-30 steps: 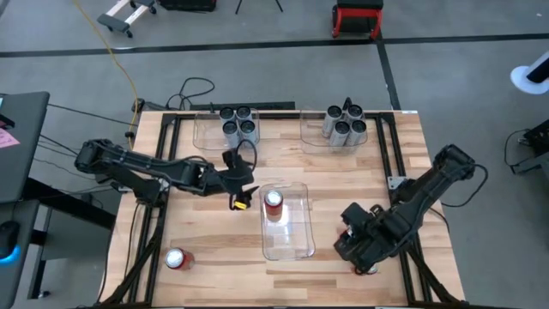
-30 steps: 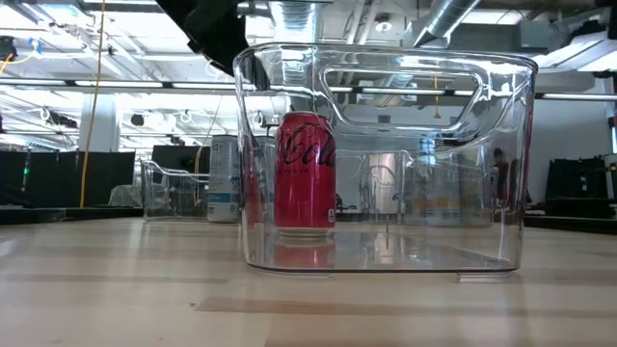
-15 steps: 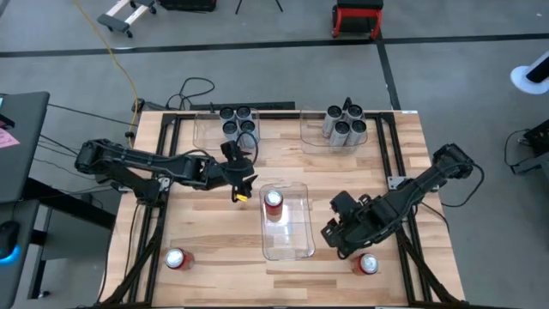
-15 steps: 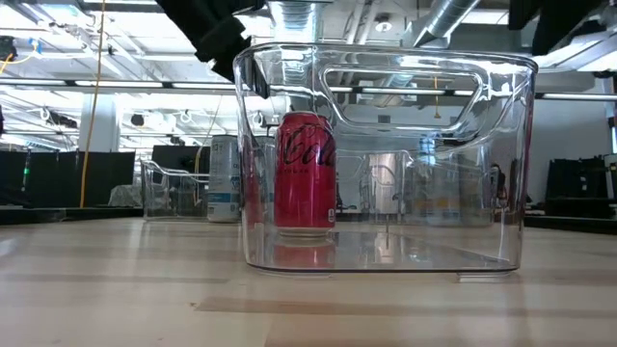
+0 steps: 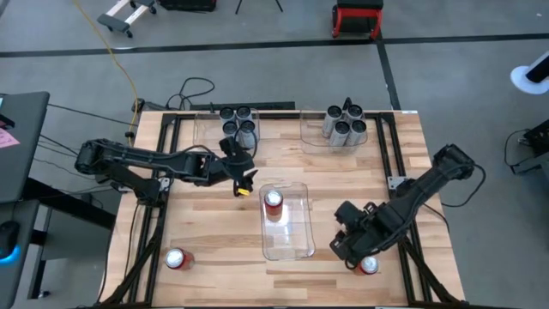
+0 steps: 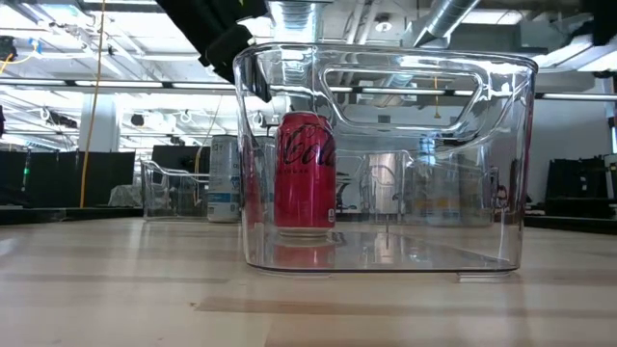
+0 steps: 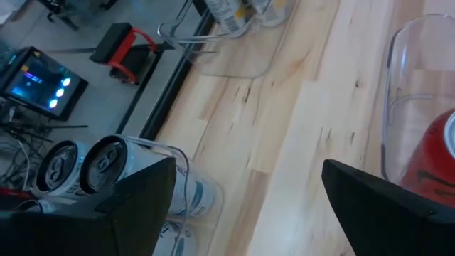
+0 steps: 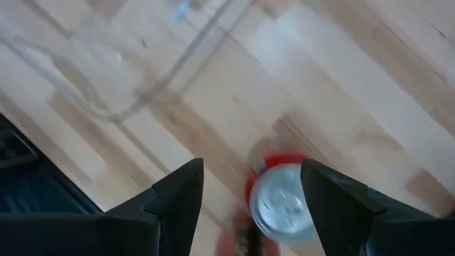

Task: Sort soda cans
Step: Put the red-black soda can into the bottom transparent bin

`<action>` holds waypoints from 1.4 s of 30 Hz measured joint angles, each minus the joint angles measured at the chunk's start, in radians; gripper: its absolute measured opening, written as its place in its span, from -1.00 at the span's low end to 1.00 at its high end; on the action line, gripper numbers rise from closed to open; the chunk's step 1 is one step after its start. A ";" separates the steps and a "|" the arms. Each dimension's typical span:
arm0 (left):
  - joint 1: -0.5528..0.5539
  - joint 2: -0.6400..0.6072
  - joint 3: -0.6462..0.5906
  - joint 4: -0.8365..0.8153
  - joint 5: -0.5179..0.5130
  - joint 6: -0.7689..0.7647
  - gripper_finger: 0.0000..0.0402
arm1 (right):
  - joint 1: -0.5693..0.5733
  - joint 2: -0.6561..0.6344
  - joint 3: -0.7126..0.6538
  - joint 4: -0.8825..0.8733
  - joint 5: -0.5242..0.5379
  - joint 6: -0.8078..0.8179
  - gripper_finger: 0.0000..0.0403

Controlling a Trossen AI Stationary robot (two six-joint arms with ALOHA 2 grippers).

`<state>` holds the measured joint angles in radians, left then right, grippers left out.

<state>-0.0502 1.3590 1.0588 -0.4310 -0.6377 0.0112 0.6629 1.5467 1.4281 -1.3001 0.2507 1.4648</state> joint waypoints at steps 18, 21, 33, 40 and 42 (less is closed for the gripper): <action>0.000 0.000 0.000 0.021 0.001 -0.050 0.73 | 0.047 0.117 -0.004 -0.083 -0.200 -0.058 0.49; -0.001 0.000 0.000 0.023 0.002 -0.052 0.73 | 0.041 0.115 -0.004 -0.053 -0.200 -0.079 0.60; -0.001 0.001 -0.029 0.023 0.047 -0.060 0.73 | -0.009 0.117 -0.010 -0.088 -0.168 -0.169 0.96; 0.001 0.001 -0.067 0.034 0.049 -0.068 0.73 | -0.018 0.117 -0.100 -0.029 -0.169 -0.199 0.98; 0.001 0.001 -0.072 0.038 0.049 -0.073 0.73 | -0.015 0.117 -0.122 -0.027 -0.170 -0.198 0.98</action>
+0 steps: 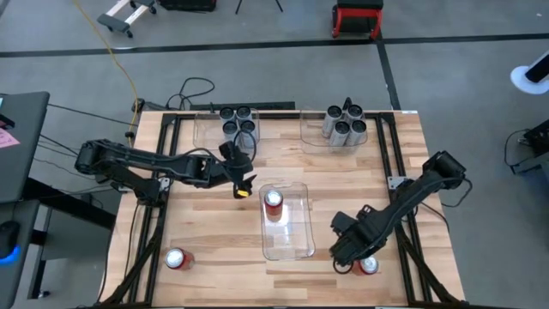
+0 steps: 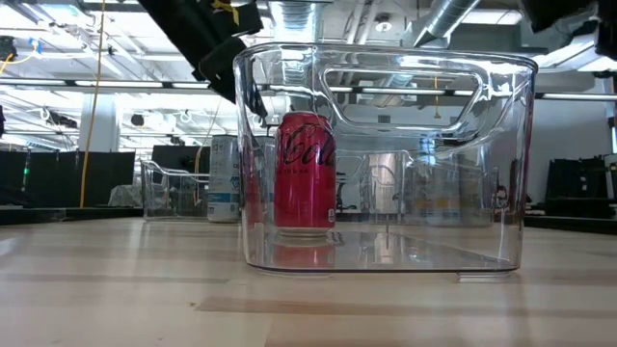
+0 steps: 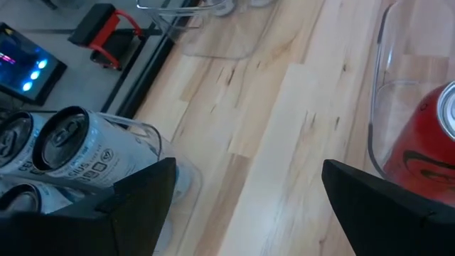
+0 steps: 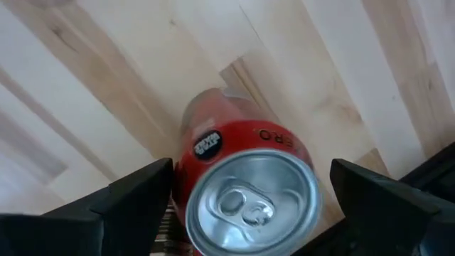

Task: Sort soda cans
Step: Put the red-black soda can into the bottom transparent bin

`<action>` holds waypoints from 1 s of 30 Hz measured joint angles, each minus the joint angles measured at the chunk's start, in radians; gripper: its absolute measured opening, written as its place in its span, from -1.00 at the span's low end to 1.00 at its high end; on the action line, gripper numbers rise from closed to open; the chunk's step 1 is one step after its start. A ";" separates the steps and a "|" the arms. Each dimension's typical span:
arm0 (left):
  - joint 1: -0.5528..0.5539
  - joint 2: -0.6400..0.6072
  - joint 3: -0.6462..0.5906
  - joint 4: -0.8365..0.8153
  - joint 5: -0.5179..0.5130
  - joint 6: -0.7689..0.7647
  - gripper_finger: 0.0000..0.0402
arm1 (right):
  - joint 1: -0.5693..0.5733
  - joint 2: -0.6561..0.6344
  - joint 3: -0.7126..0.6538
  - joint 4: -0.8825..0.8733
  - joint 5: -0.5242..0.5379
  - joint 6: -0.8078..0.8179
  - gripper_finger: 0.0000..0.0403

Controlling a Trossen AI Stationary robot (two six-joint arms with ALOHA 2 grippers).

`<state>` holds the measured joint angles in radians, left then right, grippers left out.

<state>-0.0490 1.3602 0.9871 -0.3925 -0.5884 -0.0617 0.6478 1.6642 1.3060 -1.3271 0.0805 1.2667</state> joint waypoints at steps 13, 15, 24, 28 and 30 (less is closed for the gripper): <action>0.000 0.000 -0.008 0.002 0.000 -0.014 0.73 | -0.008 0.000 -0.065 0.068 -0.071 -0.045 0.85; 0.000 0.000 -0.008 0.001 0.000 -0.014 0.73 | -0.005 -0.001 -0.078 0.084 -0.088 -0.055 0.76; 0.000 0.000 -0.008 -0.005 0.000 -0.014 0.73 | -0.008 -0.022 -0.089 0.128 -0.100 -0.112 0.51; 0.000 -0.001 -0.008 -0.016 -0.001 -0.018 0.73 | -0.018 -0.033 -0.056 0.117 -0.086 -0.141 0.51; 0.000 -0.001 -0.008 -0.016 -0.001 -0.023 0.73 | -0.031 -0.051 -0.028 0.109 -0.084 -0.163 0.51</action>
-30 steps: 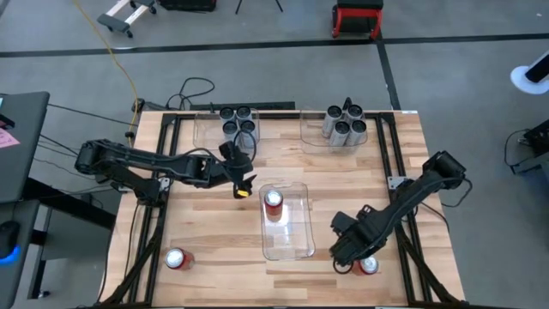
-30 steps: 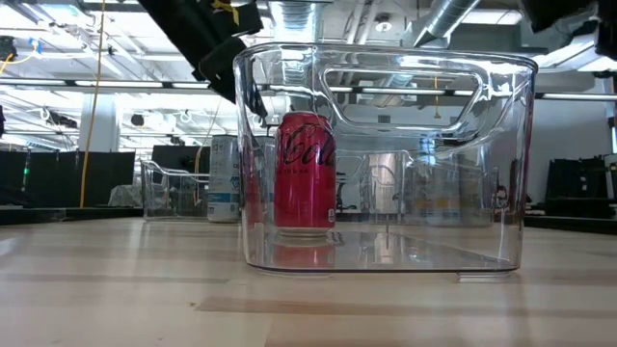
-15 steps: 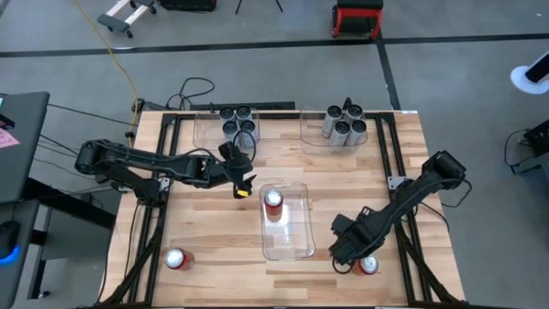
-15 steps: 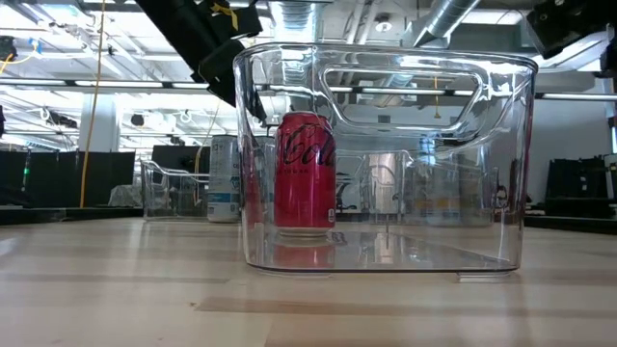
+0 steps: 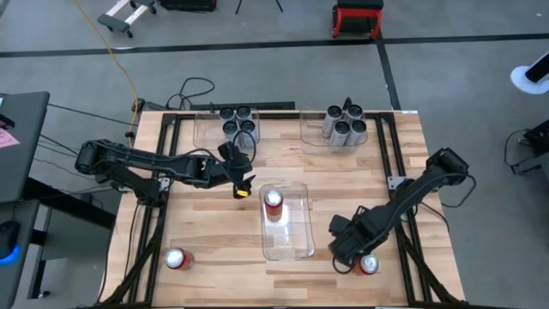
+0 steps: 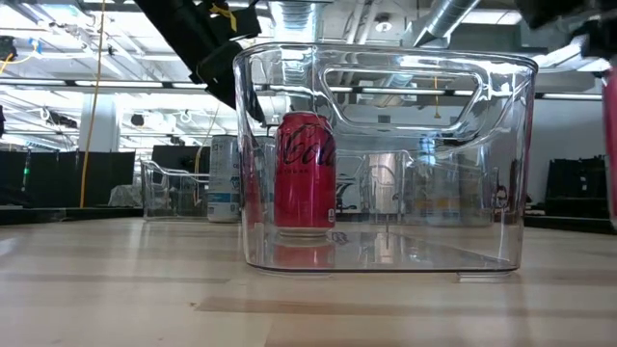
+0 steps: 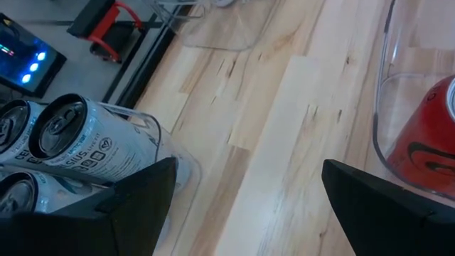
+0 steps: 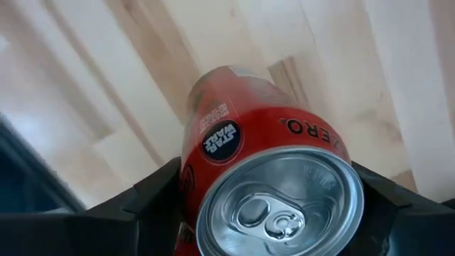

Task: Sort soda cans
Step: Put the red-black soda can into the bottom transparent bin

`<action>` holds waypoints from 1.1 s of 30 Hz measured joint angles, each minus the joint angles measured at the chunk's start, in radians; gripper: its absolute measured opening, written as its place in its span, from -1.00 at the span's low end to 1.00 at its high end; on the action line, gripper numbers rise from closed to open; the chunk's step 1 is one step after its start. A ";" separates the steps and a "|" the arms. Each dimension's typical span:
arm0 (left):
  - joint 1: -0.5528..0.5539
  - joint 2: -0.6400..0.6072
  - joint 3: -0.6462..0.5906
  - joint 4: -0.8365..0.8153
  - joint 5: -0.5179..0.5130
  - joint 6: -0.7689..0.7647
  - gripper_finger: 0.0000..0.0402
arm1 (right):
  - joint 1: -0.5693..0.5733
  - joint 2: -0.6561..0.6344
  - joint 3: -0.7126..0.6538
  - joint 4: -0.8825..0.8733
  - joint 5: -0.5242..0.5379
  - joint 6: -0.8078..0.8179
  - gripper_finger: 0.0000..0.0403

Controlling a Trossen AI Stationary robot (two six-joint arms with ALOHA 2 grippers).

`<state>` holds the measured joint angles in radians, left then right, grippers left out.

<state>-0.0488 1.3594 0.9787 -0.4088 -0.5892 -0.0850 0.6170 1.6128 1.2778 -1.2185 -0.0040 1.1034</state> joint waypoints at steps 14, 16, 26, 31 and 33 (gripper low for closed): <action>0.000 0.000 0.000 -0.028 0.002 -0.063 0.73 | -0.140 -0.045 0.215 -0.084 0.139 -0.235 0.51; 0.000 0.000 0.000 -0.054 0.004 -0.072 0.73 | -0.156 -0.045 0.246 -0.084 0.149 -0.277 0.50; -0.010 0.000 0.000 -0.102 0.004 -0.085 0.73 | -0.279 -0.021 0.316 -0.045 0.245 -0.517 0.50; -0.018 0.000 0.000 -0.098 0.004 -0.077 0.73 | -0.350 0.036 0.316 0.017 0.243 -0.660 0.50; -0.018 0.000 0.000 -0.099 0.004 -0.077 0.73 | -0.368 0.069 0.316 0.028 0.241 -0.710 0.50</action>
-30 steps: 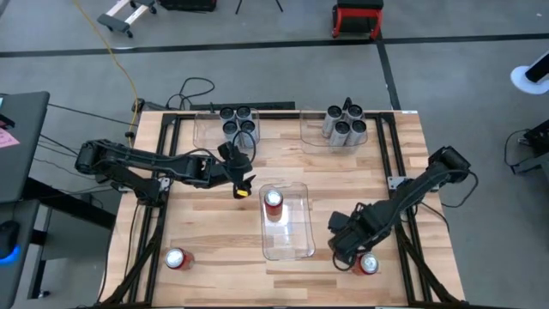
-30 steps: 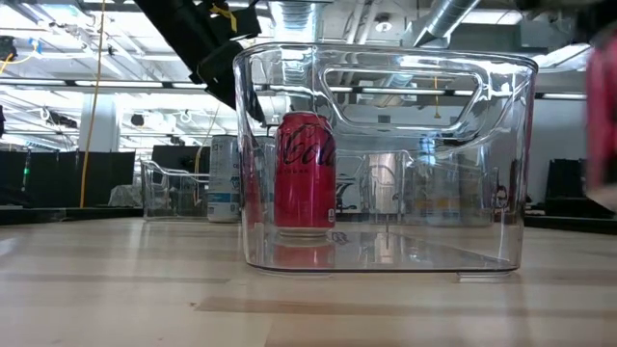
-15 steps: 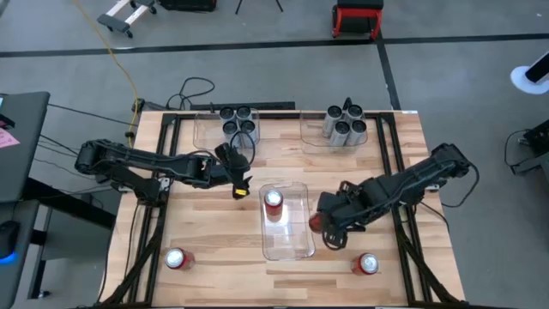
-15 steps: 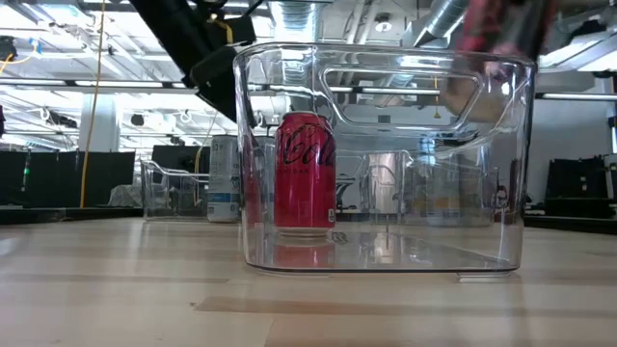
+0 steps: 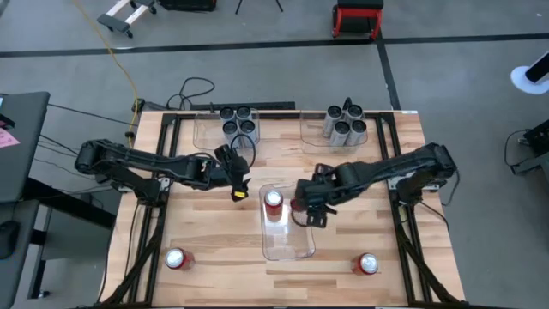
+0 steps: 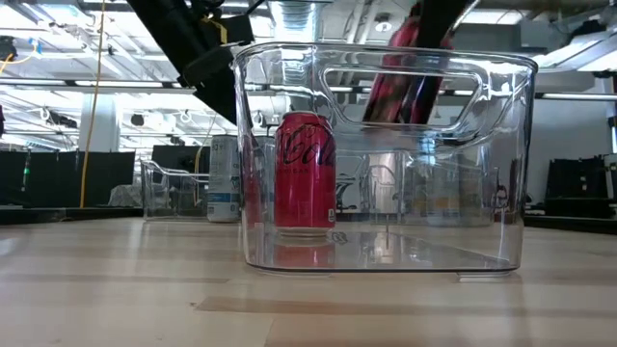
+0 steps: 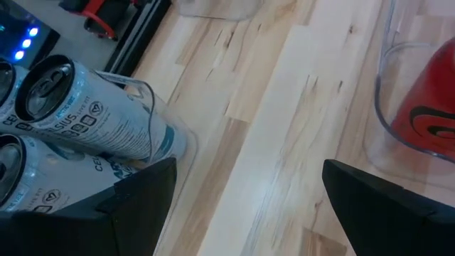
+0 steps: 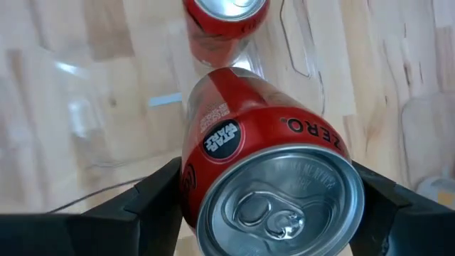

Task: Sort soda cans
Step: Put the red-black soda can into the bottom transparent bin

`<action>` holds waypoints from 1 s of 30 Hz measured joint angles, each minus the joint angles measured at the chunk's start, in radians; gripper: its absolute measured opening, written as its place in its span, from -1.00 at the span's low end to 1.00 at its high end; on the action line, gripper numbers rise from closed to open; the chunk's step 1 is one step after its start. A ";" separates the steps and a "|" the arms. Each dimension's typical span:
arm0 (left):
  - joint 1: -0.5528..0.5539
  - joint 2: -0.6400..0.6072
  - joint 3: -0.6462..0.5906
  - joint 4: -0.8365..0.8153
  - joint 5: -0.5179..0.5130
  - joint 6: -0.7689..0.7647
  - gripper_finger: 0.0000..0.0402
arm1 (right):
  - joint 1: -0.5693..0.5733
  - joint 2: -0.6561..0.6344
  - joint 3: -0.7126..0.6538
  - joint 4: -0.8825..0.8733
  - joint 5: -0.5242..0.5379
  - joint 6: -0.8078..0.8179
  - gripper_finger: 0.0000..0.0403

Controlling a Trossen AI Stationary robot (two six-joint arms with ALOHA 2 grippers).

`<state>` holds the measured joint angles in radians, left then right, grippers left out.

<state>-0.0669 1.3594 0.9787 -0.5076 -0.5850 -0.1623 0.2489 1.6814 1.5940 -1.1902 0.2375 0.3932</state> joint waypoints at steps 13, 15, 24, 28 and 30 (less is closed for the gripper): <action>0.000 0.000 0.000 -0.019 0.000 0.000 0.73 | -0.076 0.190 0.000 0.027 0.000 -0.196 0.50; 0.000 0.000 0.000 -0.019 0.000 0.000 0.73 | -0.085 0.204 0.000 0.034 0.000 -0.214 0.52; 0.000 0.000 0.000 -0.021 0.000 0.009 0.73 | -0.095 0.220 0.000 0.100 -0.004 -0.272 0.79; -0.001 0.000 0.000 -0.017 -0.001 0.042 0.73 | -0.095 0.219 0.001 0.124 -0.005 -0.275 0.93; -0.003 0.000 0.000 -0.017 -0.002 0.049 0.73 | -0.095 0.220 0.001 0.123 -0.003 -0.279 0.96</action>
<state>-0.0698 1.3594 0.9783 -0.5246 -0.5870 -0.1130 0.1543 1.9011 1.5948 -1.0668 0.2348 0.1146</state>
